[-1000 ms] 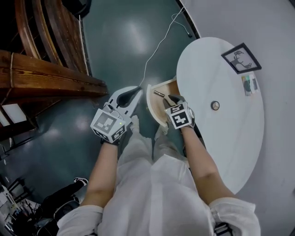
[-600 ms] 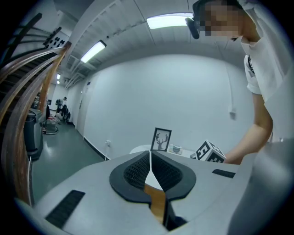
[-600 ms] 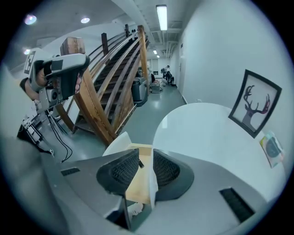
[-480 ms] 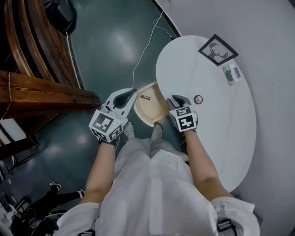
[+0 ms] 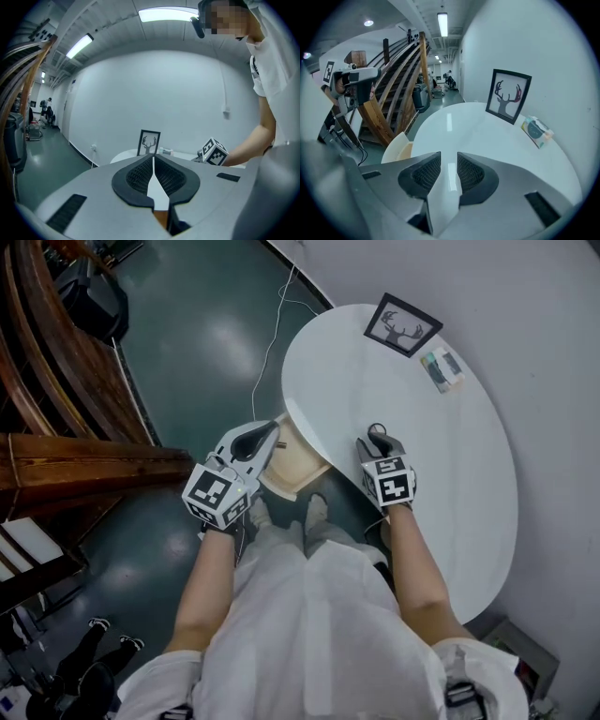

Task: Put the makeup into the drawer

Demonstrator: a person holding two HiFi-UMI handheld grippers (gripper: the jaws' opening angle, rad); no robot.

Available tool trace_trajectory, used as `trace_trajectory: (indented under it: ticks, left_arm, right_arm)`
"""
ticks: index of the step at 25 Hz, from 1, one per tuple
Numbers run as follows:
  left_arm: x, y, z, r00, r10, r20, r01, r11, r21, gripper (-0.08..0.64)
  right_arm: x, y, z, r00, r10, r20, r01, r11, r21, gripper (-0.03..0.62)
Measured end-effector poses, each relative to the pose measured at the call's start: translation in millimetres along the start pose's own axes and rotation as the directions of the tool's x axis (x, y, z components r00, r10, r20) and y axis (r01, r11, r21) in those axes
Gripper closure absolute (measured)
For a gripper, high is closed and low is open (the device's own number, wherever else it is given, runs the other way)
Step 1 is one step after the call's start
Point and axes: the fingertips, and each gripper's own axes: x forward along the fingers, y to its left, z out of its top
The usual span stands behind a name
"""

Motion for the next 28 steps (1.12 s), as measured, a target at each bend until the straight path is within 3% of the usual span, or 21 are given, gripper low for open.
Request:
trace_trajectory:
  ticks: [8, 18, 28]
  left_arm:
    - [24.0, -19.3, -4.7, 0.998, -0.049, -0.028, 0.049, 0.999, 0.009, 0.534]
    - [36.7, -32.3, -14.9, 0.995, -0.076, -0.062, 0.077, 0.997, 0.009, 0.534]
    - [37.5, -30.0, -23.8, 0.994, -0.062, -0.086, 0.062, 0.998, 0.000, 0.534]
  right_arm:
    - [-7.1, -35.9, -23.3, 0.999, -0.041, -0.019, 0.042, 0.998, 0.047, 0.451]
    - [9.3, -49.1, -37.3, 0.998, -0.022, -0.063, 0.022, 1.000, 0.004, 0.388]
    - [30.1, -55.7, -41.1, 0.995, -0.009, -0.099, 0.006, 1.000, -0.022, 0.379]
